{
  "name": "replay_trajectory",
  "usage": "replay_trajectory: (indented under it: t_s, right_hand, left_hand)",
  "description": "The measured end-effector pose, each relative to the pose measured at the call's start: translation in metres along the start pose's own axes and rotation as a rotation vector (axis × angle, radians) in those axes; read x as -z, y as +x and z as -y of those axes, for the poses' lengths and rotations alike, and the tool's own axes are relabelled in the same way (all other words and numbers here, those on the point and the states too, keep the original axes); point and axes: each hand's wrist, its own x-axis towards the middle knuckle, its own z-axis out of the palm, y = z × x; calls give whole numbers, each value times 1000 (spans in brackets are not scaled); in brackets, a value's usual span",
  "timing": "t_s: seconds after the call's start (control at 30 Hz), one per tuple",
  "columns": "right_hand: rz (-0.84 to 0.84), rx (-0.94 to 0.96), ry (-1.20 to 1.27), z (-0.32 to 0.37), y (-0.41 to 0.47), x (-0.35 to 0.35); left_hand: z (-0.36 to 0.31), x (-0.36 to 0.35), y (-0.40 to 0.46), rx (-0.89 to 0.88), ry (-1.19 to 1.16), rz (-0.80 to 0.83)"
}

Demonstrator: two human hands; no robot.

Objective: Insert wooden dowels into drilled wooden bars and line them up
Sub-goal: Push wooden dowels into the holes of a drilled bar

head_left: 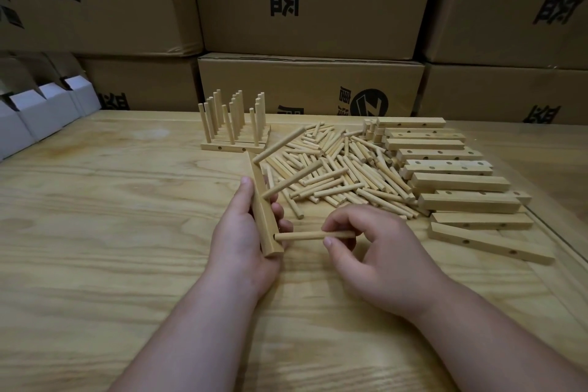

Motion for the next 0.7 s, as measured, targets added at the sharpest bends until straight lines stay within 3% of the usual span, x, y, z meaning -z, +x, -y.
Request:
replay_trajectory:
  t_s: [0.53,0.7]
  right_hand:
    - [125,26,-54,4,2,-5]
    - [93,28,-82,5,2,-7]
  left_hand:
    - [9,3,-1,-73,214,167]
    - [12,4,-1,-145,247,192]
